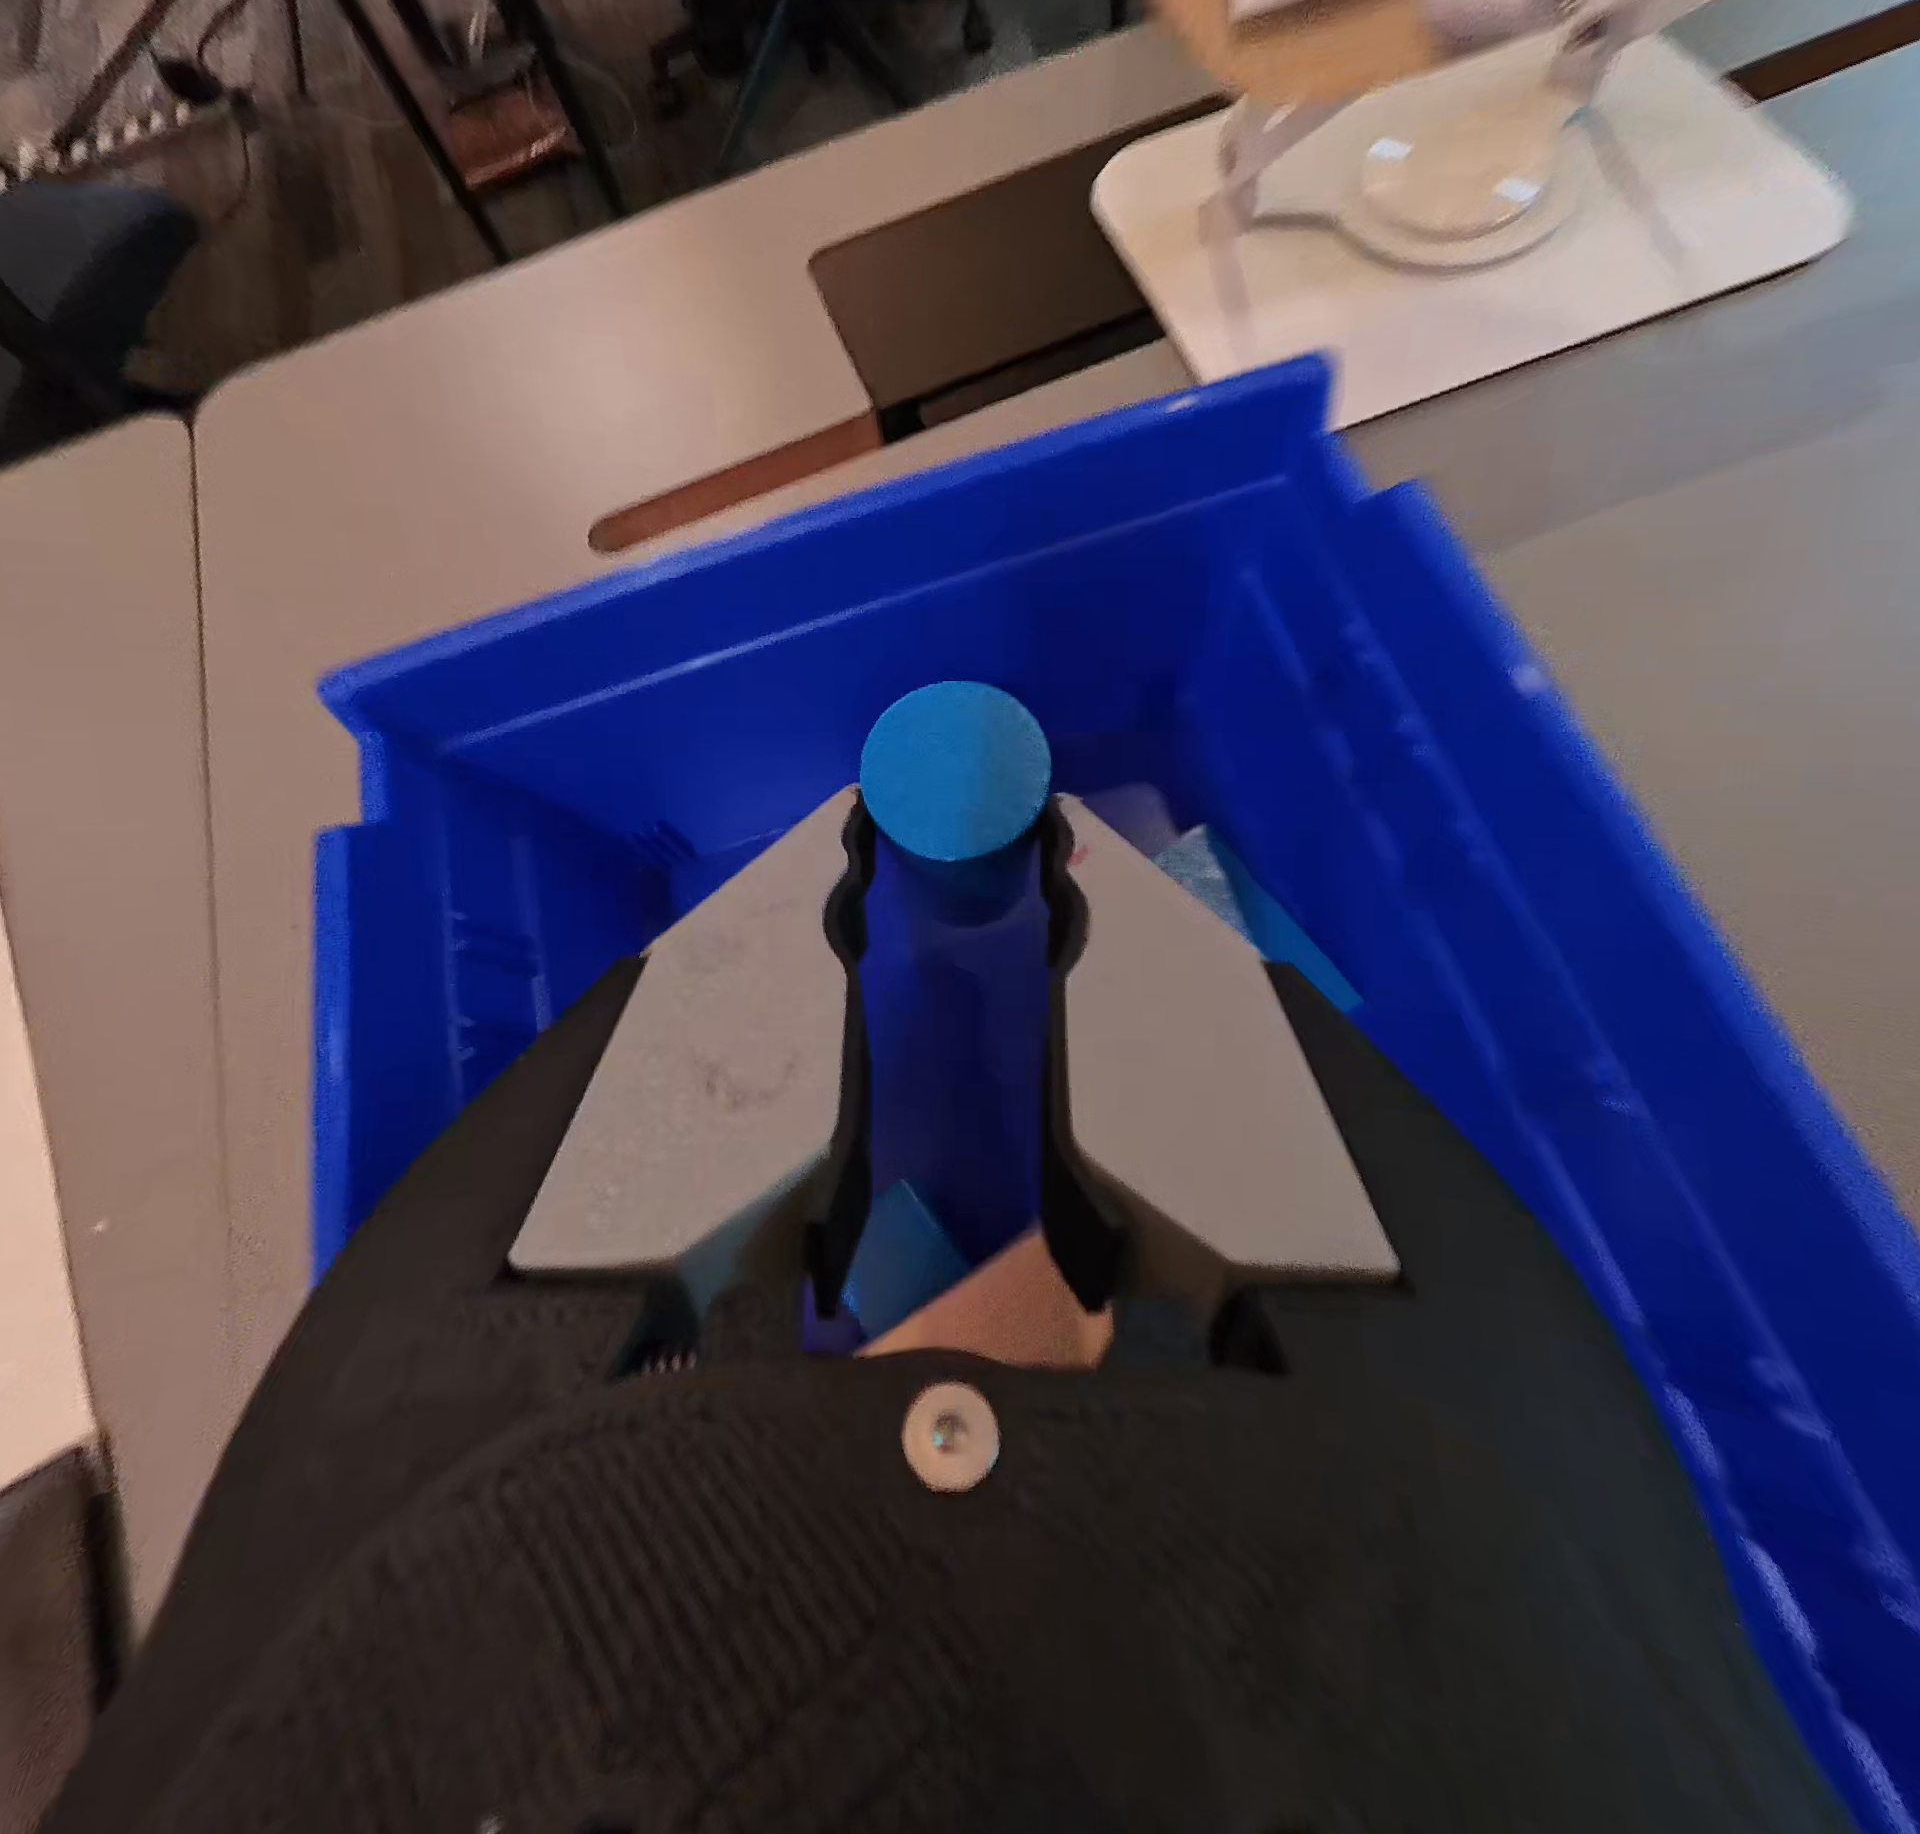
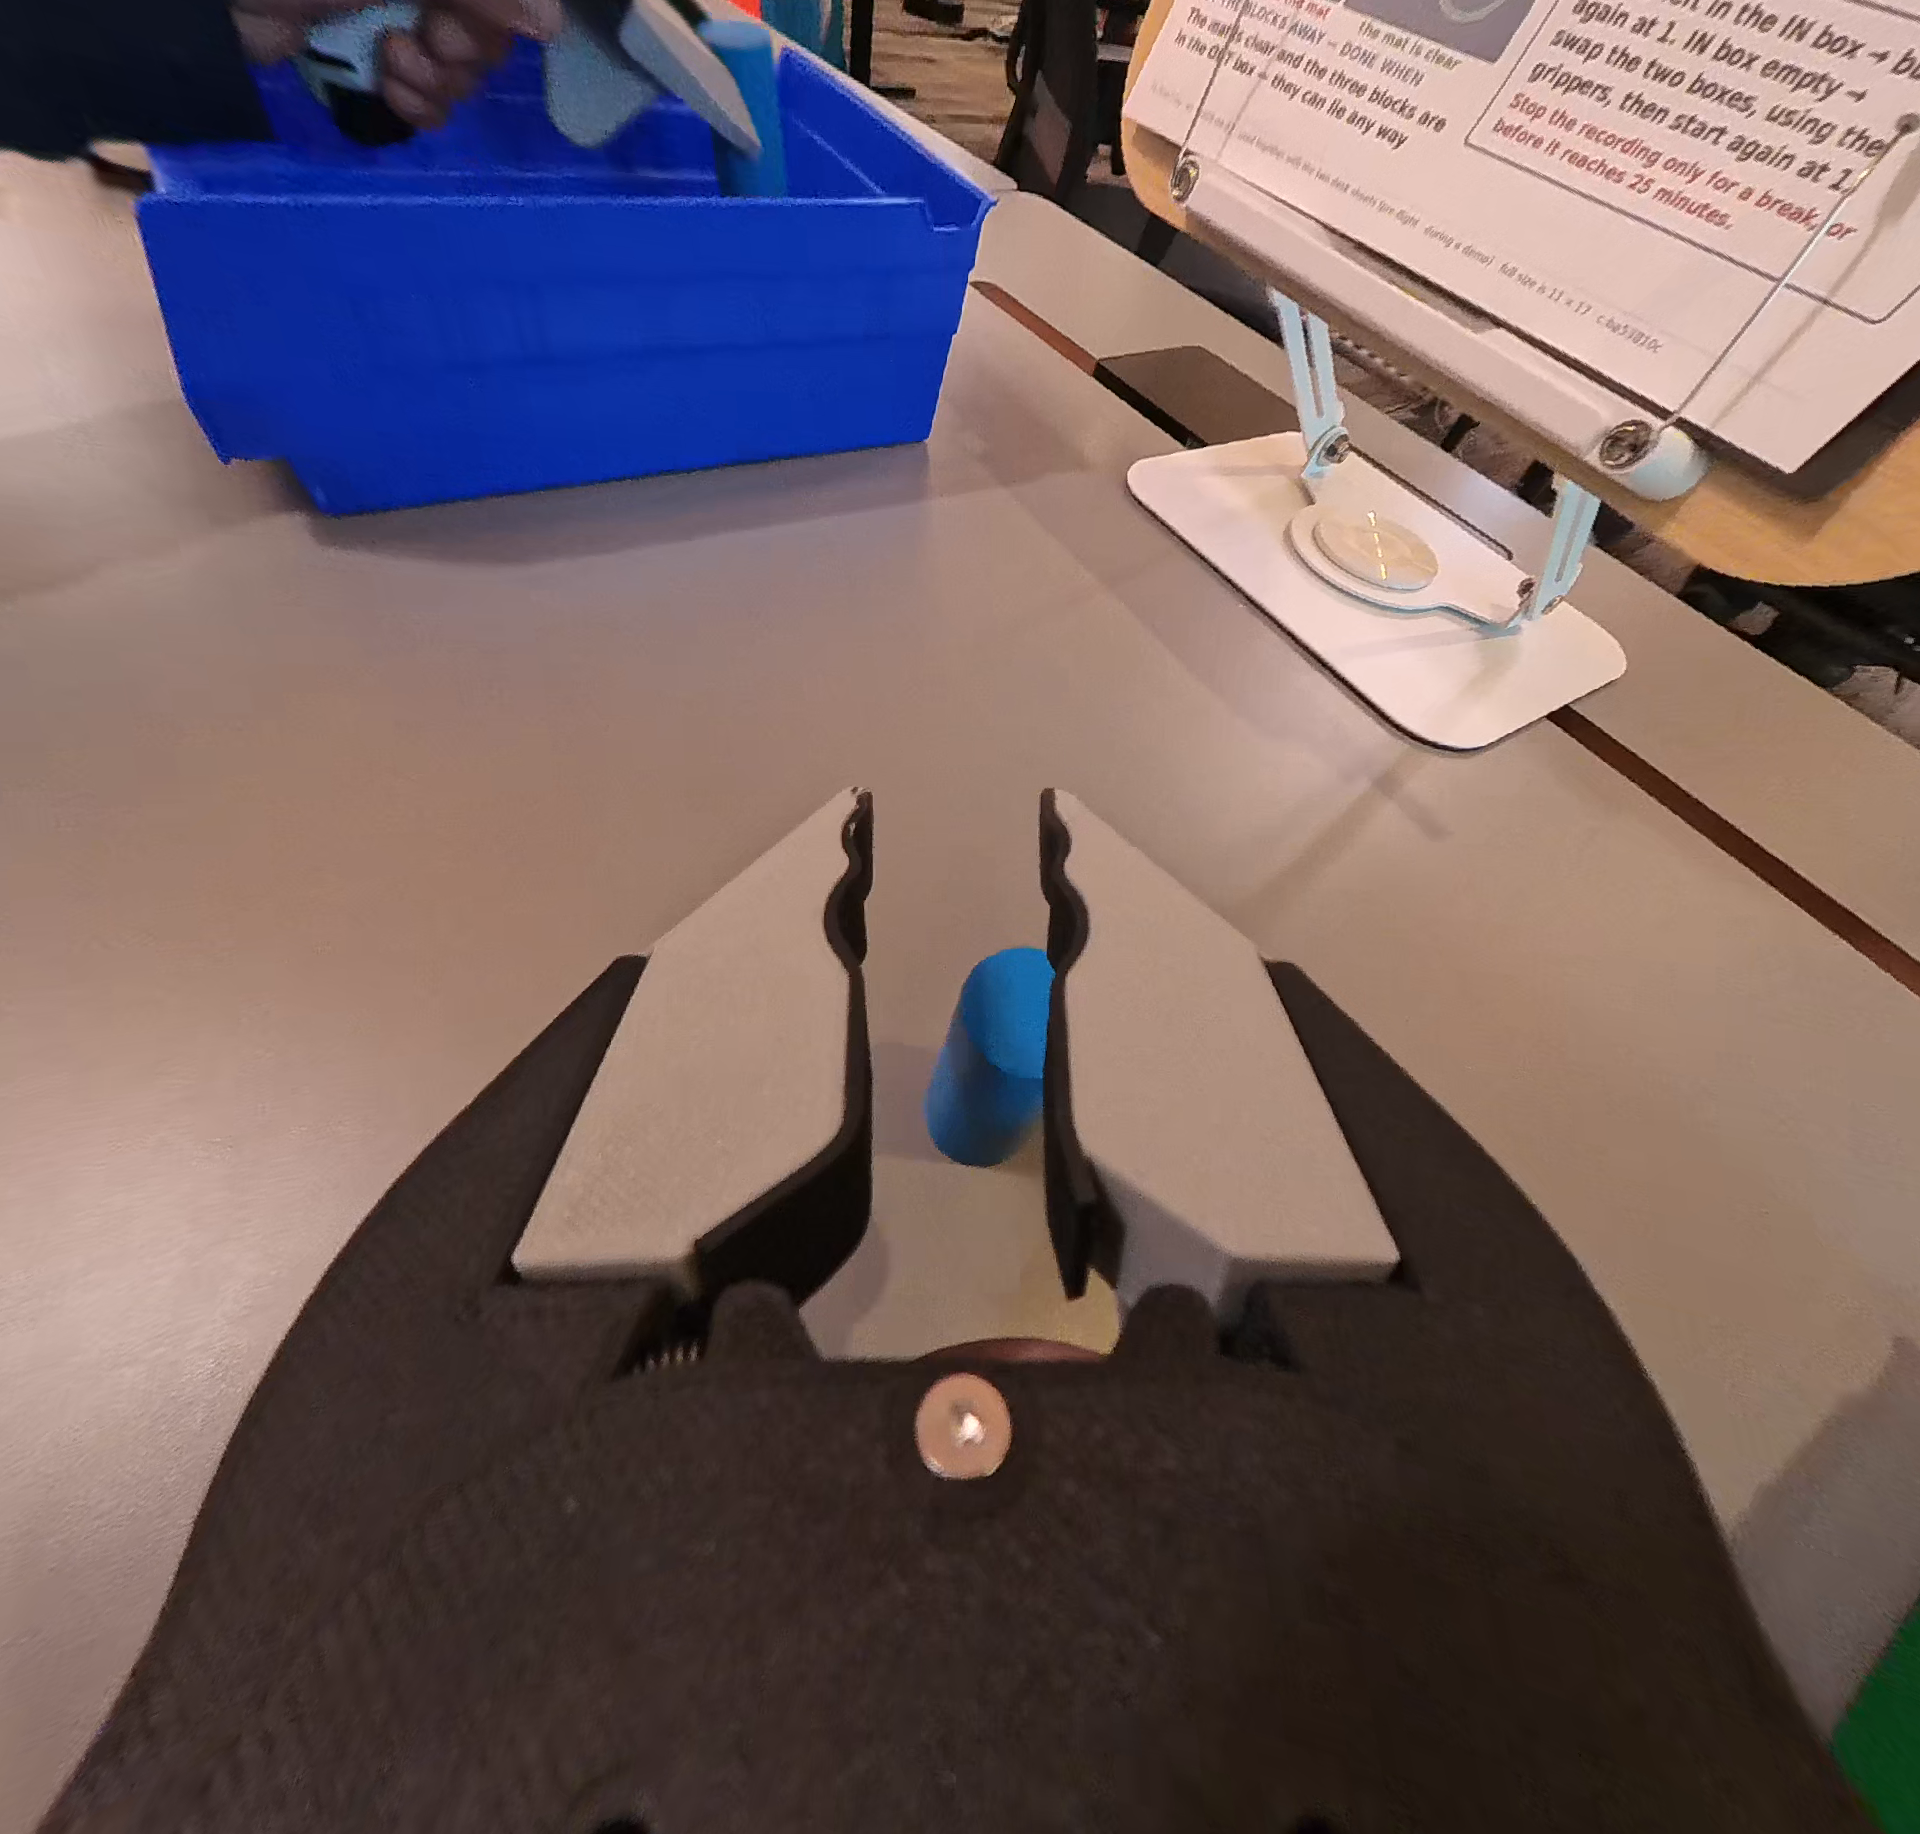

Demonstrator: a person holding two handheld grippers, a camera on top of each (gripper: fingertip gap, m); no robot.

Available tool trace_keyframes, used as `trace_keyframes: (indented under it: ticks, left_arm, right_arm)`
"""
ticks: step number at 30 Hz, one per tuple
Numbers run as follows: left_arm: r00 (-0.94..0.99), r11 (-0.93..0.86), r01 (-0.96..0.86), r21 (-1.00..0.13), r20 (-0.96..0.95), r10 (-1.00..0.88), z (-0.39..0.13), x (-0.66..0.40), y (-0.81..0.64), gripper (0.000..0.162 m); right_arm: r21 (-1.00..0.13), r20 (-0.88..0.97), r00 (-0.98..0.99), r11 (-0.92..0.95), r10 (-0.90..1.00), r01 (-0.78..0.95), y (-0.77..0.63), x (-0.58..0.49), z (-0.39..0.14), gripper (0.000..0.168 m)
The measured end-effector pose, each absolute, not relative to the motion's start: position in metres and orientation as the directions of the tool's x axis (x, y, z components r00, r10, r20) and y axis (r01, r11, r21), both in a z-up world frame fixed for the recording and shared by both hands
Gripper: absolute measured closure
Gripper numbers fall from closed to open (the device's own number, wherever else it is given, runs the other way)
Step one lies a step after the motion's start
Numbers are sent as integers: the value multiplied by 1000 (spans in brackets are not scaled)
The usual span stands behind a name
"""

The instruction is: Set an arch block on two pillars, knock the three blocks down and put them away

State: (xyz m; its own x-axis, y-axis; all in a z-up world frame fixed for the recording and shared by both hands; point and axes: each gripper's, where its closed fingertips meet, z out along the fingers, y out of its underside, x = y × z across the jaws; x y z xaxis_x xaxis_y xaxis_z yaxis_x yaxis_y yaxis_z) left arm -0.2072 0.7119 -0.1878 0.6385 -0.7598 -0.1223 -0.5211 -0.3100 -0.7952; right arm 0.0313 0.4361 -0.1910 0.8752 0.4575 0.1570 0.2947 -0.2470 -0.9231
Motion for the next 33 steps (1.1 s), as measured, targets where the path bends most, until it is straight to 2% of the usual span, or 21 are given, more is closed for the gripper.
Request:
trace_keyframes:
  ticks: [5,8,12,16,18,20,33]
  left_arm:
    - [463,-123,-498,-858,-143,-875,-113,-169,637,132]
    - [315,-24,-490,-871,-151,-937,-95,-127,569,132]
    - [205,55,-511,-858,-184,-961,-128,-71,505,132]
    - [219,-22,-562,-827,-123,-968,-192,-32,484,133]
    - [209,-67,-555,-829,-61,-976,-214,-17,475,133]
    - [223,-62,-562,-825,-79,-972,-228,-10,477,133]
    - [186,-58,-534,-844,-50,-981,-241,-14,469,133]
  right_arm:
    - [-937,150,887,-223,436,268,435,39,-180,139]
    - [-948,139,900,-206,414,241,434,47,-172,139]
    - [-967,101,917,-177,385,181,432,59,-160,139]
    - [-976,75,932,-167,355,143,432,70,-156,140]
    - [-975,68,935,-174,347,135,433,74,-158,140]
    - [-974,68,938,-181,340,136,434,76,-160,140]
    - [-962,94,936,-210,338,173,439,73,-170,141]
